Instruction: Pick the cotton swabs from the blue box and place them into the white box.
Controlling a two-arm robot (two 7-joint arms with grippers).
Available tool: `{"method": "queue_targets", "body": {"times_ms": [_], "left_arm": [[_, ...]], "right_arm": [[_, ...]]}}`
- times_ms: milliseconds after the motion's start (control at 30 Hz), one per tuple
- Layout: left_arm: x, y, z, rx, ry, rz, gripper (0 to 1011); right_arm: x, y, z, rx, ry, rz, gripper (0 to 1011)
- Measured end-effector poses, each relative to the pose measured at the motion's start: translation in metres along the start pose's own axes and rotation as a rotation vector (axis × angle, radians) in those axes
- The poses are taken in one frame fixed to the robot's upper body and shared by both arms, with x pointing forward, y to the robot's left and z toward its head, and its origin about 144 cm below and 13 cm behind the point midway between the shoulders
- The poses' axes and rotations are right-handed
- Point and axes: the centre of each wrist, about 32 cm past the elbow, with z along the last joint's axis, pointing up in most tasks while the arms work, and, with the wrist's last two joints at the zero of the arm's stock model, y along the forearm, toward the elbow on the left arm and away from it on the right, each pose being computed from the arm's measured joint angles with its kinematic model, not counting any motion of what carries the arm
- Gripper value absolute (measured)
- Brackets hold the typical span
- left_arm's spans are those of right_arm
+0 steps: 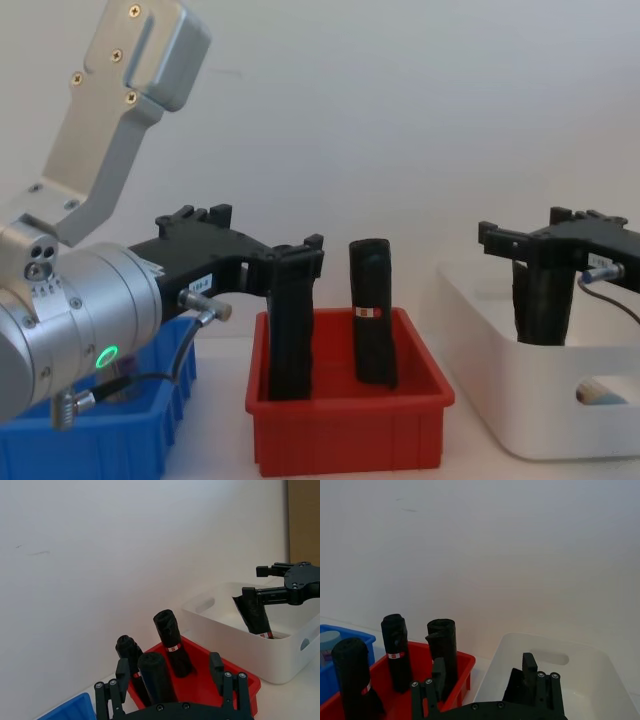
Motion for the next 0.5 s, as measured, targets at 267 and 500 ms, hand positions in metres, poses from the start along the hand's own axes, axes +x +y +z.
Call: {"method": "queue_targets", "body": {"times_ms": [267,500], "left_arm": [[0.0000,0.0000,0.0000,0.000,0.000,0.000,1004],[0.0000,0.0000,0.0000,0.000,0.000,0.000,1004]], "right_arm": [[0.0002,0.0002,0.0001,0.011,0.006,0.005,1002],[0.0001,-0.0002,0.0014,0.022,0.009,0.008,1002]]}}
